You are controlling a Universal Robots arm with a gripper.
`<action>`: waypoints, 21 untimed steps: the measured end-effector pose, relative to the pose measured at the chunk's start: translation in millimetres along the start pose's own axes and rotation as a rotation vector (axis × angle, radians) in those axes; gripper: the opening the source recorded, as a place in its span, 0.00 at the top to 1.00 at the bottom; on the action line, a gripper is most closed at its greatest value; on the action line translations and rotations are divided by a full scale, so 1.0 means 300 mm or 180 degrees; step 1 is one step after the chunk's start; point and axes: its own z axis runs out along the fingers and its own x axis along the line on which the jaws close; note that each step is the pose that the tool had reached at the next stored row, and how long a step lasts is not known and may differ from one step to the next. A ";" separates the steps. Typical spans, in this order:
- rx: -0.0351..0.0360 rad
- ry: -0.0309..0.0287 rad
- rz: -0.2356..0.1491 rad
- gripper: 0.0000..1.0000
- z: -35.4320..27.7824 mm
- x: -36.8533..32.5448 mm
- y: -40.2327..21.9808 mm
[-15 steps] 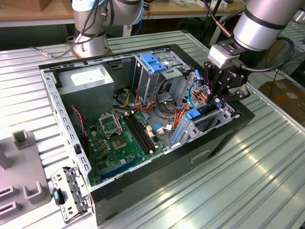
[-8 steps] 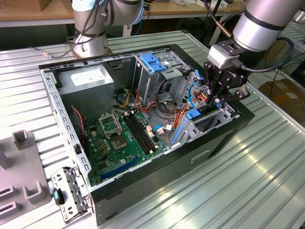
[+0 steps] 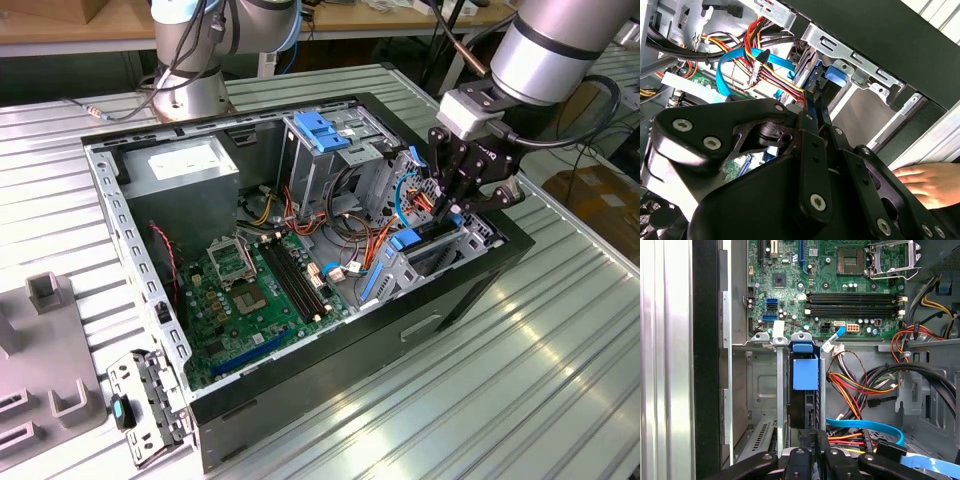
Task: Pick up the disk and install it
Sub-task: 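Insert the first disk wire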
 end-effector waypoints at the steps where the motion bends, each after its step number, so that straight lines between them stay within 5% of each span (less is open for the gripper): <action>1: 0.0000 0.0000 0.0001 0.83 0.000 0.000 0.000; 21: 0.0001 -0.0003 0.0089 0.83 0.003 -0.008 -0.006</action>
